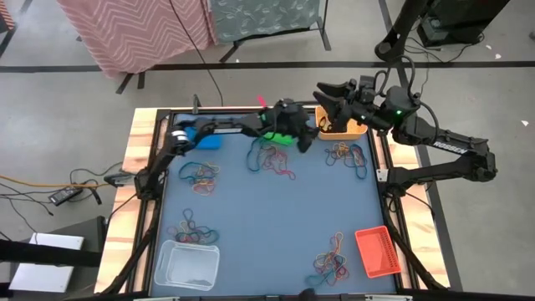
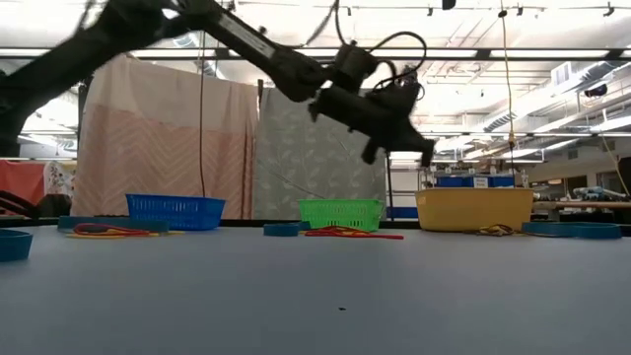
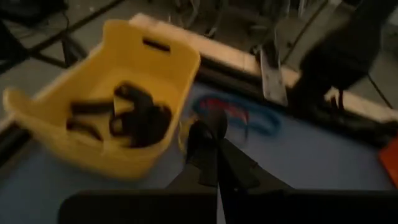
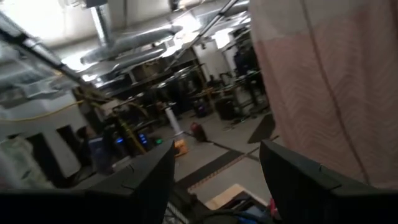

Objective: Sort rubber bands into baskets
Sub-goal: Put the black rubber band into the yellow bin, then put the red rubber band into the green bin

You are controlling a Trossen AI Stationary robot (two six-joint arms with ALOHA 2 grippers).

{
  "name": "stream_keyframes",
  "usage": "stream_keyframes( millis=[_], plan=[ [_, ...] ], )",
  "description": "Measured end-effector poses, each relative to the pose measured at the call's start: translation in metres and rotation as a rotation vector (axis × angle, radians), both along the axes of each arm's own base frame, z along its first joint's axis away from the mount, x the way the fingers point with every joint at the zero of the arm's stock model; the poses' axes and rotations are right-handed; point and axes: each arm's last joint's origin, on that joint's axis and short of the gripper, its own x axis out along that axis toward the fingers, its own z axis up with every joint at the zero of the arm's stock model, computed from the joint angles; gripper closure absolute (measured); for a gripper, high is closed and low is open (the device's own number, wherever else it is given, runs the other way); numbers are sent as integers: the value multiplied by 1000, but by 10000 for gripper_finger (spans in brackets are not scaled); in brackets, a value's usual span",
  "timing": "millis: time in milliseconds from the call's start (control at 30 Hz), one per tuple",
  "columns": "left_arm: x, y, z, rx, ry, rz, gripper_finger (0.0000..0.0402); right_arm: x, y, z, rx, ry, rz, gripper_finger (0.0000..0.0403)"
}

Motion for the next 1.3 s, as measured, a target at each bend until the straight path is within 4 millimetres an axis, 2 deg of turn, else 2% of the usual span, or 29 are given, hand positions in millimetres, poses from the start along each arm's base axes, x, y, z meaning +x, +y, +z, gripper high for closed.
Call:
stream_keyframes(
  millis=[100, 233, 400, 500, 800, 967, 1200, 1300],
  plan=[
    [18, 15, 1, 24, -50, 14, 396, -1, -2, 0, -1, 1, -41, 156],
    [31, 32, 0, 93, -87, 77, 382, -1, -3, 0, -3, 3, -65, 156],
    [40, 40, -13, 166, -66, 66, 358, -1, -3, 0, -3, 5, -64, 156],
    [41, 39, -17, 165, -39, 60, 327, -1, -2, 0, -12, 11, -59, 156],
    [37, 42, -15, 183, -14, 57, 203, -1, -3, 0, -82, 44, -76, 156],
    [35, 45, -10, 177, -5, 62, 148, -1, -3, 0, -86, 46, -77, 156],
    [32, 39, -17, 43, 52, -25, 109, -1, -3, 0, -113, 61, -82, 156],
    [28, 38, -9, -76, 42, -47, 108, -3, -2, 1, -120, 61, -83, 156]
  ],
)
